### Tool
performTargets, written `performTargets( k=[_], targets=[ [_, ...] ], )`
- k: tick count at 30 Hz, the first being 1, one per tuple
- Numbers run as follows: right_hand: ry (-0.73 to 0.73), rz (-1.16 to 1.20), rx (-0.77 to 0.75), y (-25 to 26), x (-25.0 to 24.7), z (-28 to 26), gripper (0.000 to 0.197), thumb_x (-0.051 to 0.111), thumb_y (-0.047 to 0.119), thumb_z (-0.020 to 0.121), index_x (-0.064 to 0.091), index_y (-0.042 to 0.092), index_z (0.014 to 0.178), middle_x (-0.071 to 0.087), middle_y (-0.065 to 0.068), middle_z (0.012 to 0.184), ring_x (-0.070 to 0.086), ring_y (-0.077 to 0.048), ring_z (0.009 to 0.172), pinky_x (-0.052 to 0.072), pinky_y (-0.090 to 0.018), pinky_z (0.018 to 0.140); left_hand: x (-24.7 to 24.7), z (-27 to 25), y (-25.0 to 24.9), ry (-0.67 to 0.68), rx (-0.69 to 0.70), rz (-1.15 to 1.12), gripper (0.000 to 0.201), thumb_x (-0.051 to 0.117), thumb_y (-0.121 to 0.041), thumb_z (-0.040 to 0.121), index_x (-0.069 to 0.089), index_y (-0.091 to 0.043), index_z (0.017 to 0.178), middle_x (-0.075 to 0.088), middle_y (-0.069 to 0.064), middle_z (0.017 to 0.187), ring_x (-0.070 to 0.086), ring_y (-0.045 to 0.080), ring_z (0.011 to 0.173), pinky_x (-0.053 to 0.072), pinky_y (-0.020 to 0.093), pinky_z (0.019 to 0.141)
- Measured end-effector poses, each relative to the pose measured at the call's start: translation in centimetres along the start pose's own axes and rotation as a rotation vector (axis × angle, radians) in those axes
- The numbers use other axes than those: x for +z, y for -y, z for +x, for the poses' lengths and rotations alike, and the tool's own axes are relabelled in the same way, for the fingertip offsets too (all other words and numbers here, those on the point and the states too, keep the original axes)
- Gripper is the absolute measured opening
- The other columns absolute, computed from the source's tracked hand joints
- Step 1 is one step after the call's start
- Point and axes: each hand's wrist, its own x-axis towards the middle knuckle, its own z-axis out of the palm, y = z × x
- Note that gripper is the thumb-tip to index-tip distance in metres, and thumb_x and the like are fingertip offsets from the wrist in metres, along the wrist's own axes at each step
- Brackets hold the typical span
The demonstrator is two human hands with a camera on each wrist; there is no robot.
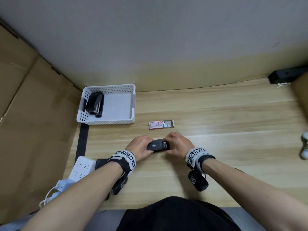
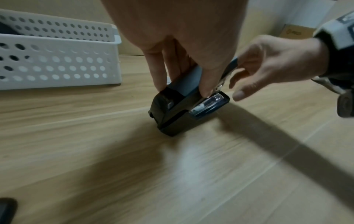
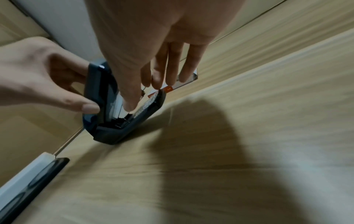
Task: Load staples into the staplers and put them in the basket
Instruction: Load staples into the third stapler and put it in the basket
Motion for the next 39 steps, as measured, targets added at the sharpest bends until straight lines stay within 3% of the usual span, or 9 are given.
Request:
performTargets(
  k=[2,8,14,19,25,29,35,39],
  targets=[
    [0.043,-0.044,0.023,-0.3,0.2,0.1,0.058,0.074,0.046,0.075,0.057,0.024,0.126,0.052,0.003,0.119,0.044,-0.017,0.112,0.047,-0.036,0.085,-0.3,-0.2,0.2,-0.017,0.006,-0.048,0.024,0.068,-0.024,0.079,0.069,-0.013,0.1,0.066,0.004,0.095,0.062,0.024,0.087,0.047,0.032,0.075],
    [0.048,-0.072,0.052,-0.4,0.9,0.4,0.047,0.073,0.045,0.078,0.062,0.025,0.119,0.051,0.003,0.114,0.046,-0.017,0.112,0.049,-0.035,0.079,-0.9,-0.3,0.1,-0.034,0.009,-0.118,0.027,0.067,-0.026,0.08,0.07,-0.011,0.102,0.067,0.005,0.095,0.062,0.024,0.087,0.046,0.031,0.075],
    [0.052,-0.105,0.046,-0.5,1.2,0.6,0.041,0.072,0.038,0.08,0.064,0.027,0.118,0.052,0.004,0.114,0.047,-0.017,0.113,0.051,-0.034,0.079,-1.4,-1.7,1.4,-0.093,-0.037,-0.254,0.036,0.073,-0.022,0.075,0.071,-0.013,0.11,0.068,-0.002,0.098,0.062,0.015,0.088,0.049,0.027,0.08],
    [0.061,-0.191,0.05,0.3,1.2,1.2,0.043,0.07,0.04,0.081,0.062,0.027,0.122,0.053,0.005,0.114,0.046,-0.016,0.113,0.052,-0.034,0.079,-1.5,-2.6,2.3,-0.118,-0.057,-0.303,0.037,0.075,-0.014,0.072,0.071,-0.012,0.109,0.059,-0.012,0.095,0.058,0.008,0.087,0.046,0.022,0.082],
    [0.085,-0.293,0.038,0.7,0.9,1.9,0.044,0.066,0.047,0.08,0.063,0.03,0.12,0.053,0.005,0.114,0.044,-0.016,0.112,0.049,-0.031,0.075,-1.7,-3.5,3.4,-0.136,-0.082,-0.332,0.042,0.077,-0.014,0.074,0.068,-0.011,0.115,0.065,-0.005,0.11,0.061,0.01,0.1,0.047,0.025,0.095],
    [0.088,-0.306,0.049,0.8,1.2,1.9,0.045,0.066,0.047,0.079,0.063,0.031,0.12,0.052,0.006,0.111,0.044,-0.016,0.111,0.052,-0.033,0.073,-2.5,-4.4,3.8,-0.148,-0.082,-0.341,0.041,0.08,-0.021,0.076,0.068,-0.015,0.114,0.066,-0.007,0.108,0.061,0.009,0.098,0.047,0.024,0.094],
    [0.1,-0.316,0.066,0.9,1.2,2.0,0.045,0.066,0.049,0.079,0.062,0.032,0.121,0.052,0.006,0.112,0.045,-0.016,0.113,0.053,-0.034,0.075,-4.0,-5.7,4.6,-0.079,-0.204,-0.315,0.033,0.08,-0.025,0.074,0.062,-0.026,0.101,0.065,-0.012,0.1,0.061,0.009,0.095,0.05,0.03,0.09],
    [0.103,-0.319,0.081,1.1,1.2,1.9,0.044,0.065,0.048,0.08,0.061,0.033,0.122,0.051,0.006,0.11,0.044,-0.017,0.113,0.053,-0.035,0.075,-4.6,-5.8,5.0,-0.054,-0.242,-0.217,0.033,0.079,-0.028,0.071,0.063,-0.029,0.099,0.066,-0.014,0.098,0.061,0.011,0.092,0.051,0.029,0.082]
  ],
)
